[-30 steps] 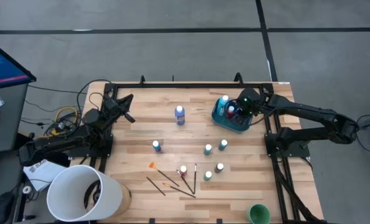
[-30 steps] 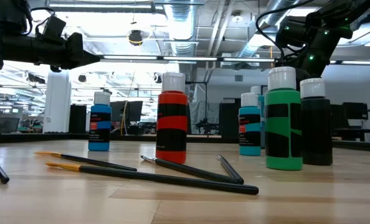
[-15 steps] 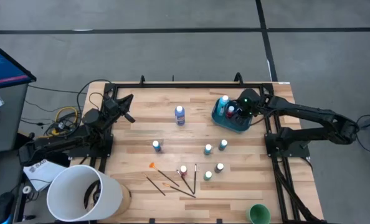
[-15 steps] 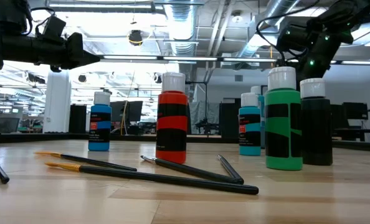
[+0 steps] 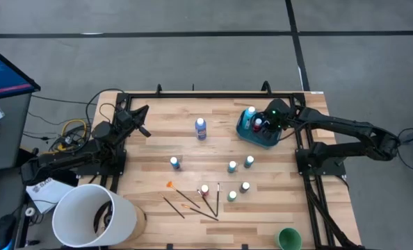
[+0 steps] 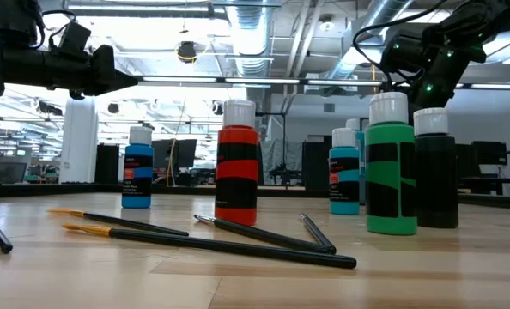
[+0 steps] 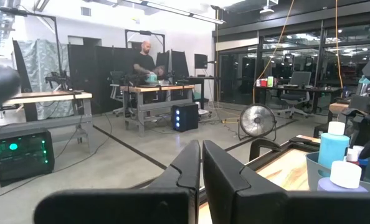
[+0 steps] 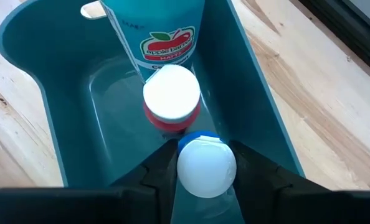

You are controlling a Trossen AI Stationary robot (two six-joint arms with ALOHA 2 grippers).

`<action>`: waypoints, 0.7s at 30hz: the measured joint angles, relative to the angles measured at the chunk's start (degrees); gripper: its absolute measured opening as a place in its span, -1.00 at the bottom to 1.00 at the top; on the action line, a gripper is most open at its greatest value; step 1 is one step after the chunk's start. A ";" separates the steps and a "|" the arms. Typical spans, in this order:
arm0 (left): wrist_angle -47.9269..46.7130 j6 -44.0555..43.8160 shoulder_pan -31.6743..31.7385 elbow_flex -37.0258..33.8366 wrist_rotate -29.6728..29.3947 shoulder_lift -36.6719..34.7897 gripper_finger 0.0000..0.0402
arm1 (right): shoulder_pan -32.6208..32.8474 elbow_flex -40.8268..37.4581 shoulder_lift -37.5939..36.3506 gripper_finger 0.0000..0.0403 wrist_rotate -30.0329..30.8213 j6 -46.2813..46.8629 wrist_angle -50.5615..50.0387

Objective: Pick & Place Paint Supplies
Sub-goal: Put the small purple paint bottle into the blue bin, then put the small light blue paint bottle into the blue bin

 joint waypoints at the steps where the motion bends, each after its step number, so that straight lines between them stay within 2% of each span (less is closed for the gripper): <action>1: 0.00 0.01 0.01 0.00 0.00 -0.01 -0.96 | 0.00 0.00 -0.02 -0.34 0.00 0.01 -0.01; 13: 0.00 -0.01 0.02 0.00 0.00 0.01 -0.96 | -0.02 0.57 0.07 -0.02 -0.05 -1.11 -1.07; 21: 0.00 0.00 0.01 -0.02 -0.01 0.01 -0.96 | -0.02 10.74 -0.04 0.13 -0.04 -2.53 -9.44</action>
